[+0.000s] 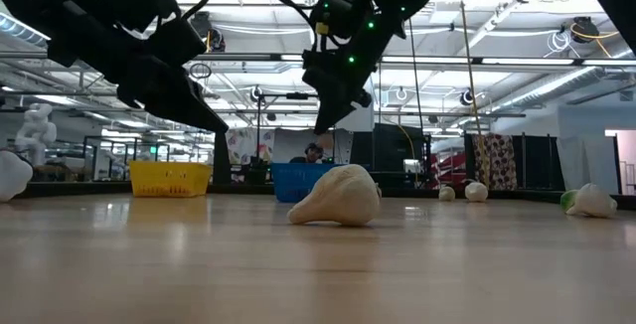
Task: Sort produce into baskets
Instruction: Put the orange mushroom into the blue bin, then put the green mushroom into the blue bin
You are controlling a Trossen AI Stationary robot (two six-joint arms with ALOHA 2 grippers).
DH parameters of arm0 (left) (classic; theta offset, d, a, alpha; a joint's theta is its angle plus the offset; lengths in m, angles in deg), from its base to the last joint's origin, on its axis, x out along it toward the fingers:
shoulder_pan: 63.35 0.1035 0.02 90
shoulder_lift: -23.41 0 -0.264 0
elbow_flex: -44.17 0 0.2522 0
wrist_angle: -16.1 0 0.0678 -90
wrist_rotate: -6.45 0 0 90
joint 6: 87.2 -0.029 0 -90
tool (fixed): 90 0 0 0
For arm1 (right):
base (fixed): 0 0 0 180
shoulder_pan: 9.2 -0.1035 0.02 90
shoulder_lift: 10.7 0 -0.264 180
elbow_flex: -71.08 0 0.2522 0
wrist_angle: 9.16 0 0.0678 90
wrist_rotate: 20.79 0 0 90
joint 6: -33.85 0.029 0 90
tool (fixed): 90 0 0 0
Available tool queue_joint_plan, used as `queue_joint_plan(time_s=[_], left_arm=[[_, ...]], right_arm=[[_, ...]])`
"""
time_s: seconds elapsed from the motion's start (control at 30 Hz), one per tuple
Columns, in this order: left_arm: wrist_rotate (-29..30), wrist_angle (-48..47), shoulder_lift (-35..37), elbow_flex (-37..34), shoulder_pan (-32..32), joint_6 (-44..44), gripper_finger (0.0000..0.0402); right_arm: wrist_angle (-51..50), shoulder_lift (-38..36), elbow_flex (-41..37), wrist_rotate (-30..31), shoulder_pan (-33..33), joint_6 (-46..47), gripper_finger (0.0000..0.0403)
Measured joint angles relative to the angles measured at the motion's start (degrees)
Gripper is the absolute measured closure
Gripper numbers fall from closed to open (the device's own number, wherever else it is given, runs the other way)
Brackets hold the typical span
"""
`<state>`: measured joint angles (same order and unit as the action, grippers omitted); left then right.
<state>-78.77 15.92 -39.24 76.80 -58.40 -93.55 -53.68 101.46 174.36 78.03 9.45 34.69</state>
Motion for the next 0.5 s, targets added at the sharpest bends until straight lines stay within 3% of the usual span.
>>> queue_joint_plan(time_s=[0.13,0.3,0.5], left_arm=[[0.00,-0.13,0.00,0.00,-0.03,0.02,0.0315],[0.00,-0.22,0.00,0.00,-0.04,0.04,0.0315],[-0.02,-1.11,0.00,0.00,-0.04,0.52,0.0315]], right_arm=[[0.09,-0.15,0.00,0.00,-0.28,0.59,0.0394],[-0.62,-0.16,0.00,0.01,-0.39,1.49,0.0354],[-9.23,-1.85,0.08,0.04,-0.37,1.53,0.0307]])
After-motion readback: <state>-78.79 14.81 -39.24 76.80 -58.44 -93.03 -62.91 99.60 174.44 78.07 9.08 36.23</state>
